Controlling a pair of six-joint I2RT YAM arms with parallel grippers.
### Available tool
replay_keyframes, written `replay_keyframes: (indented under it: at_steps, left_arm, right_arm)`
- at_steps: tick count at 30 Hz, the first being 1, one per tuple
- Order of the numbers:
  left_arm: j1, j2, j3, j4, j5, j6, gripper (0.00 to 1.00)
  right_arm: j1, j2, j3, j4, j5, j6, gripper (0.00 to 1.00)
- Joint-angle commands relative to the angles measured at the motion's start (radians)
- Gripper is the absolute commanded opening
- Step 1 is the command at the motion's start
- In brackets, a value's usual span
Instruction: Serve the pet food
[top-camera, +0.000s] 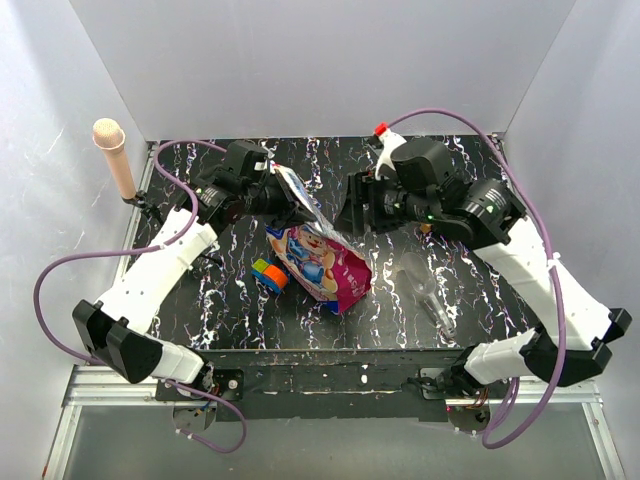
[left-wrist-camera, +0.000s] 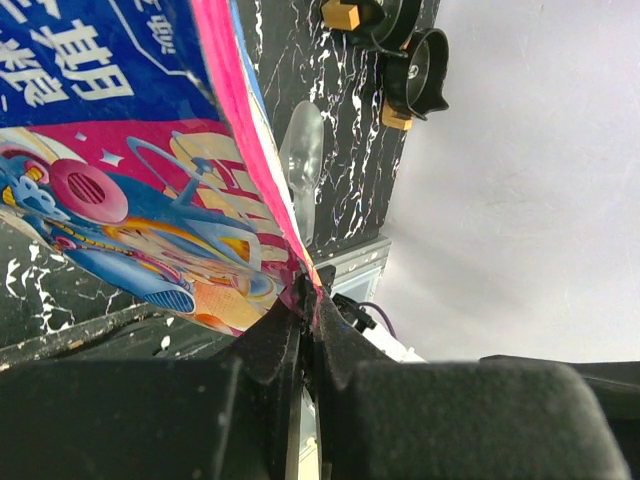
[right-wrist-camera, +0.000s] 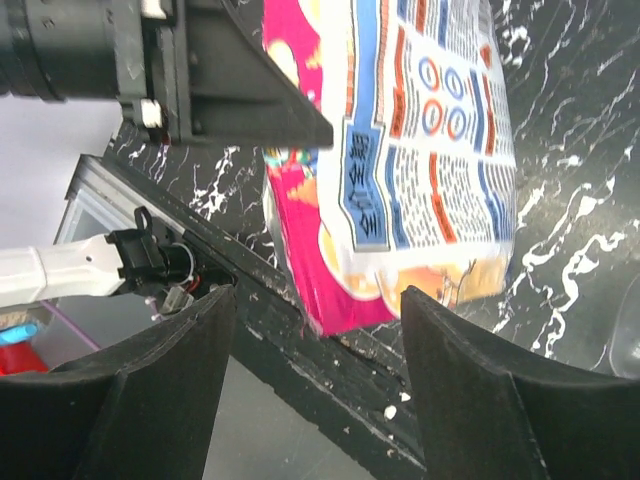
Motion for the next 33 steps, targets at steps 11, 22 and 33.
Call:
replay_keyframes:
  at_steps: [11, 22, 33]
  left_arm:
    - [-0.012, -0.113, 0.025, 0.075, 0.11, -0.028, 0.0]
    - [-0.012, -0.078, 0.058, 0.05, 0.106, -0.015, 0.0]
    - [-0.012, -0.073, 0.07, 0.047, 0.084, -0.019, 0.0]
  right_arm:
    - [0.1, 0.217, 0.222, -0.024, 0.165, -0.216, 0.5]
    - [0.137, 0.179, 0.119, 0.071, 0.089, -0.269, 0.47]
    - [0.151, 0.202, 0.092, 0.065, 0.153, -0.309, 0.33]
